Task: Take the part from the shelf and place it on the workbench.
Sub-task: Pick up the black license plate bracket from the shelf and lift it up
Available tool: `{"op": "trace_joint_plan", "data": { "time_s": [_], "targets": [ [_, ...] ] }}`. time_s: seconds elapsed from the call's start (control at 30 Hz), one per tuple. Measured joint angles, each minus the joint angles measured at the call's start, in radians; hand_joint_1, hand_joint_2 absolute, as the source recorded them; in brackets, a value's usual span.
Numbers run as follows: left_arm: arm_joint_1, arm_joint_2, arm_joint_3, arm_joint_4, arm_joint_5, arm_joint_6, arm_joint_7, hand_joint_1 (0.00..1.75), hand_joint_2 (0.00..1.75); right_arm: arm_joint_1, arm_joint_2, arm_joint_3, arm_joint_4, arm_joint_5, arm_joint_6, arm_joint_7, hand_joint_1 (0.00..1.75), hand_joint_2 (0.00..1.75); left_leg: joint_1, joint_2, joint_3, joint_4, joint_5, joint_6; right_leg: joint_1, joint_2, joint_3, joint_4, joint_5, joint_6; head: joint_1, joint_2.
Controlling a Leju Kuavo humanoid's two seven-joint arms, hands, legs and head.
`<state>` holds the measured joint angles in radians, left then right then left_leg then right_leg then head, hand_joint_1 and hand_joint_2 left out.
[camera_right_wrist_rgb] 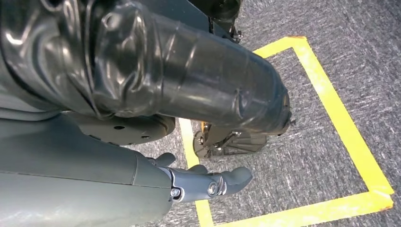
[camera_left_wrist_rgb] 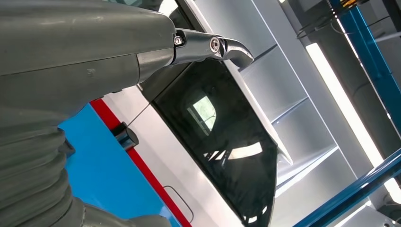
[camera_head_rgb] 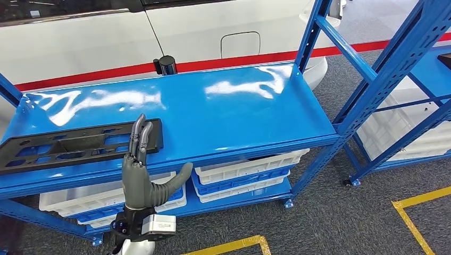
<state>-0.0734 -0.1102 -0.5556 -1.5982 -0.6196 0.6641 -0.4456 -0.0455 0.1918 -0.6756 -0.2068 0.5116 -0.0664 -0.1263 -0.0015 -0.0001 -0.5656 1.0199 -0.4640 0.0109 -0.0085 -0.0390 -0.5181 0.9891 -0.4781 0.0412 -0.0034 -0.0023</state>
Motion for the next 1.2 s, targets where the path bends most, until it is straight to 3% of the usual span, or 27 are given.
{"op": "trace_joint_plan", "data": {
  "time_s": [0.57, 0.67, 0.77, 0.87, 0.97, 1.13, 1.2],
  "targets": [
    [0.001, 0.000, 0.007, -0.004, -0.001, 0.000, 0.000, 0.00, 1.75, 0.000, 0.001, -0.001, 0.000, 0.000, 0.000, 0.000, 0.00, 0.00, 0.000, 0.000, 0.000, 0.000, 0.000, 0.000, 0.000, 0.000, 0.000, 0.000, 0.000, 0.000, 0.000, 0.000],
    [0.028, -0.013, 0.024, -0.024, -0.064, 0.014, 0.046, 0.00, 1.75, 0.000, 0.001, -0.005, 0.000, -0.011, -0.001, 0.004, 0.00, 0.00, 0.000, 0.000, -0.001, 0.000, 0.000, 0.000, 0.000, 0.000, 0.001, 0.000, 0.000, 0.000, 0.000, 0.000],
    [0.119, -0.040, 0.145, -0.068, -0.209, 0.036, 0.018, 0.00, 1.75, 0.007, 0.002, -0.021, 0.000, -0.022, 0.000, 0.009, 0.00, 0.00, 0.000, 0.001, -0.001, 0.000, -0.001, 0.000, 0.000, 0.001, 0.000, 0.000, 0.000, 0.000, 0.001, 0.000],
    [0.189, -0.057, 0.419, -0.072, -0.218, 0.039, -0.068, 0.00, 1.75, 0.013, 0.002, -0.034, 0.000, -0.021, 0.000, 0.011, 0.00, 0.00, 0.001, 0.004, -0.001, 0.000, -0.001, 0.000, 0.001, 0.004, -0.003, 0.000, 0.000, 0.000, 0.000, 0.000],
    [0.225, -0.095, 0.660, -0.084, -0.240, 0.039, -0.078, 0.00, 1.75, 0.016, 0.002, -0.045, 0.000, -0.019, 0.000, 0.011, 0.00, 0.00, 0.004, 0.003, -0.001, 0.000, -0.001, -0.001, 0.004, 0.002, -0.009, 0.000, -0.002, -0.002, 0.000, 0.000],
    [0.247, -0.145, 0.762, -0.119, -0.273, 0.038, -0.087, 0.00, 1.75, 0.010, 0.003, -0.052, 0.000, -0.016, 0.000, 0.011, 0.00, 0.00, 0.004, 0.000, -0.002, -0.001, 0.000, 0.000, 0.003, -0.001, -0.004, 0.000, -0.001, -0.001, 0.000, 0.000],
    [0.248, -0.155, 0.780, -0.129, -0.273, 0.038, -0.091, 0.00, 1.75, 0.011, 0.003, -0.053, 0.000, -0.015, 0.000, 0.011, 0.00, 0.87, 0.003, 0.000, -0.002, 0.000, 0.001, 0.000, 0.003, -0.001, -0.003, 0.000, 0.000, -0.001, 0.000, 0.000]
  ]
}}
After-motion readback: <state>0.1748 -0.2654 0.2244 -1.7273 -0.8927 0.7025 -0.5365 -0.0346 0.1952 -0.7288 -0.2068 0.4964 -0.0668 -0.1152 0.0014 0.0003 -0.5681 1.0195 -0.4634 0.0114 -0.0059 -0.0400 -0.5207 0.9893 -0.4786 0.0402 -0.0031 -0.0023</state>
